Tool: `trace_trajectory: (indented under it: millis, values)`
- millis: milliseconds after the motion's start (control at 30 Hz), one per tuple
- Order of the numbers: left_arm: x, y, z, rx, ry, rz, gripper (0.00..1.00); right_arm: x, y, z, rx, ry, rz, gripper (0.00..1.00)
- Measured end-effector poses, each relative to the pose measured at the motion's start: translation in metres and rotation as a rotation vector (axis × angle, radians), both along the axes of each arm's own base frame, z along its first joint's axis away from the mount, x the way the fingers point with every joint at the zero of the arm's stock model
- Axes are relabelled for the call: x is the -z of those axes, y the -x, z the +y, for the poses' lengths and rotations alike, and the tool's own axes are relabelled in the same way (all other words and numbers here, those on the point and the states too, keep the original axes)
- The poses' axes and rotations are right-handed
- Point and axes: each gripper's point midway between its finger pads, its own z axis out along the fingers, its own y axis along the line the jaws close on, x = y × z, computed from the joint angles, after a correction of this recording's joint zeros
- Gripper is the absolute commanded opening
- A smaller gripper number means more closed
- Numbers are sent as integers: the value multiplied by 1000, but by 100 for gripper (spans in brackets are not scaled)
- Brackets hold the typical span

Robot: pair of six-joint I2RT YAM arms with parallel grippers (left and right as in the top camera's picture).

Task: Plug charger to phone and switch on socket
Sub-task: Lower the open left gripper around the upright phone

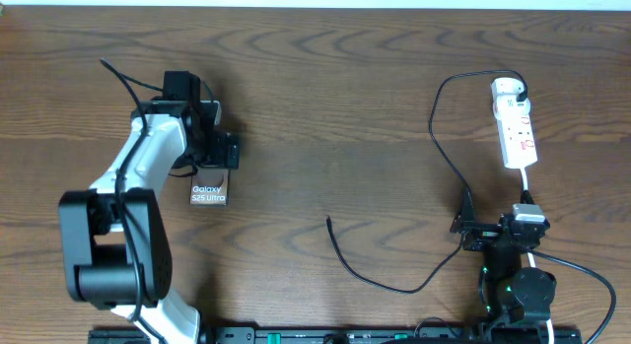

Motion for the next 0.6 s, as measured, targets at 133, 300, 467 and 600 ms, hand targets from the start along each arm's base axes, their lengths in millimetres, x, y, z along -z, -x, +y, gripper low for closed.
trace_trajectory:
  millis: [133,300,467,600]
  values:
    - [9,-1,0,0,0,13,98,0,0,0,0,0,0,99]
    - [10,-6,0,0,0,-3,98,0,0,0,0,0,0,99]
    - [9,-8,0,0,0,-11,98,0,0,0,0,0,0,99]
    - [9,-8,0,0,0,-12,98,0,0,0,0,0,0,99]
